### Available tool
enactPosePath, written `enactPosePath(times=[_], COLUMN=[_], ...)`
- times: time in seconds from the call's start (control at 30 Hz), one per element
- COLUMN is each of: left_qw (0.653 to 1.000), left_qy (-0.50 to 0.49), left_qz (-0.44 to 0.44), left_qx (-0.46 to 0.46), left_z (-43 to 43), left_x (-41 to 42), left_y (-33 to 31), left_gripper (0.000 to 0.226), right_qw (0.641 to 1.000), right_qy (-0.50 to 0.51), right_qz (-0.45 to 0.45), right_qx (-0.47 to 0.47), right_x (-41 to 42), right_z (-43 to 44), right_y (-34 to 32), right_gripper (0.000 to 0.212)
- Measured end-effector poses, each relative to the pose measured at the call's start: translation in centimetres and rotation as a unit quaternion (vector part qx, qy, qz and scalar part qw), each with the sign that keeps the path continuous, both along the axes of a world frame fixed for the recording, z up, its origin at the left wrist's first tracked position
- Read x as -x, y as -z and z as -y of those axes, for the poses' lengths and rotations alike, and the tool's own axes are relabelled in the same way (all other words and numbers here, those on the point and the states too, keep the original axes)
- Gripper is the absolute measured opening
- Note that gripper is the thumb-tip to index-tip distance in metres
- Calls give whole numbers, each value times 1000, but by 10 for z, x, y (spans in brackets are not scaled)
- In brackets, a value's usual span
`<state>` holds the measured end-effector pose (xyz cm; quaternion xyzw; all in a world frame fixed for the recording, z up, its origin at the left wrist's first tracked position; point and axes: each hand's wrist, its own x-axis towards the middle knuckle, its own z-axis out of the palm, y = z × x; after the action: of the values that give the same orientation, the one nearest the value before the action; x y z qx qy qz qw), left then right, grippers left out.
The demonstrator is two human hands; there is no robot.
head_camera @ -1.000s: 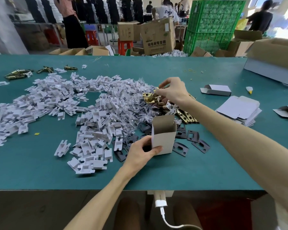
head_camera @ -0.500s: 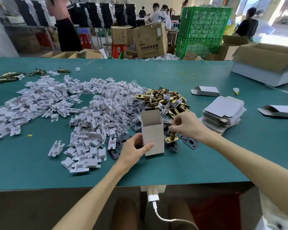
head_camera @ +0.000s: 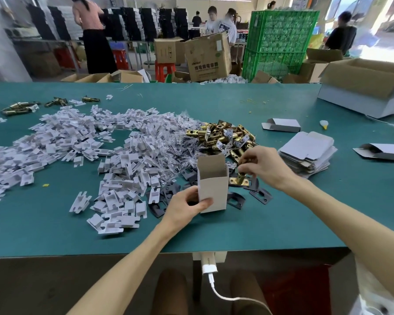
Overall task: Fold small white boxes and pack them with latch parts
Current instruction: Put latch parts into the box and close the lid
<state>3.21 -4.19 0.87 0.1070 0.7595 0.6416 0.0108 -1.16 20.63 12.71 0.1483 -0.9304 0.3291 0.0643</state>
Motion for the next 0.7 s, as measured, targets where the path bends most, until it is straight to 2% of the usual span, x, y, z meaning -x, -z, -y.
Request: enactPosePath(times=[0.17,0.3,0.53,0.7], left_qw=[1000,1000,1000,1000], left_qy=[-8,-12,-6,-3], left_qz=[4,4,-6,-10], left_qx=[1,5,9,11], left_z=[-1,-2,-1,0], left_x=[1,1,1,3], left_y=[0,0,1,2], left_gripper=[28,27,29,29], right_qw=[993,984,992,993], right_qy=[-19,-60,-86,-80], right_qz=[-97,-95,-91,-91], right_qx=[61,136,14,0], right_x=[-14,-22,-20,-16], right_z=[6,20,66,68], right_y=[-54,-85,-63,-63], right_gripper=[14,13,11,9])
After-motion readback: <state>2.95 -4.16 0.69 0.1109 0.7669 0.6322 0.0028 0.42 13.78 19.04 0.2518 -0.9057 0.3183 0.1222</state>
